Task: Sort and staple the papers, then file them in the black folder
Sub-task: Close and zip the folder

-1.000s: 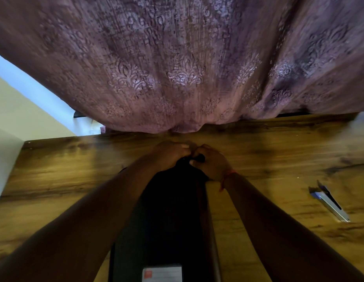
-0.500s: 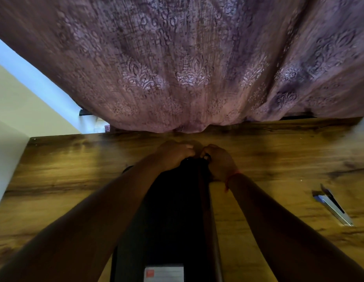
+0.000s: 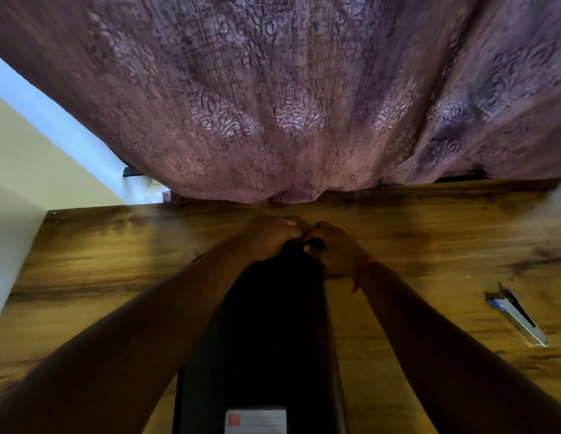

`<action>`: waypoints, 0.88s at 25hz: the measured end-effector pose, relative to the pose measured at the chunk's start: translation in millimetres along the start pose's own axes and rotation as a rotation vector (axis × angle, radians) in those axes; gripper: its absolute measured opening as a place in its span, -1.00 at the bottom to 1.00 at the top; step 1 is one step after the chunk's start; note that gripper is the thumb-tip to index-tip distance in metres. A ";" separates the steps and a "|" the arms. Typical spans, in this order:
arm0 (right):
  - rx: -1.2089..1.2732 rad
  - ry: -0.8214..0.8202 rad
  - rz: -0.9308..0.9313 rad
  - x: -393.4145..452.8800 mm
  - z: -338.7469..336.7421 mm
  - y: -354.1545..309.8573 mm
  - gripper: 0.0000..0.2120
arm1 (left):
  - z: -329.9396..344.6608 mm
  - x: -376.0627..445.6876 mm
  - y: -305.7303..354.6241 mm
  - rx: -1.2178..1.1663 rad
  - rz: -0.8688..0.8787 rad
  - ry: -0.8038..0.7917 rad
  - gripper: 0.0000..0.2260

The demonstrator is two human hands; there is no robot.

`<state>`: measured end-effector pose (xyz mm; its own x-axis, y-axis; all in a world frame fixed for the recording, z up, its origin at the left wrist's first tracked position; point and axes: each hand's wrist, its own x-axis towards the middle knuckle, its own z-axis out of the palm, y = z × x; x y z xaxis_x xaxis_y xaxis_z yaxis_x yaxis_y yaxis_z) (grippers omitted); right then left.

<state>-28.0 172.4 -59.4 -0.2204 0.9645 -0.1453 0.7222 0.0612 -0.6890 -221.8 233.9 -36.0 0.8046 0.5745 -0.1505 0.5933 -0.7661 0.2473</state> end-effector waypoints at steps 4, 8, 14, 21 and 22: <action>0.052 0.105 0.035 -4.2 9.2 0.8 -0.85 | 3.1 6.5 12.1 -0.095 0.002 0.082 -0.80; 0.107 0.104 0.061 -6.1 5.0 5.9 -0.84 | 8.4 13.3 15.8 -0.156 -0.012 0.086 -0.77; 0.098 0.122 0.014 -9.2 7.7 7.8 -0.83 | -0.7 8.1 19.6 -0.150 -0.059 0.031 -0.70; 0.028 0.062 0.003 -5.3 7.3 4.0 -0.86 | -8.6 -3.3 8.1 0.051 -0.038 -0.129 -0.58; 0.026 0.060 0.003 -5.2 6.8 3.2 -0.86 | -9.1 -2.8 8.5 0.073 -0.033 -0.122 -0.58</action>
<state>-29.0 165.8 -65.8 -0.1782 0.9784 -0.1049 0.7056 0.0528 -0.7067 -219.2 228.3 -24.7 0.7793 0.5637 -0.2737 0.6162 -0.7688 0.1709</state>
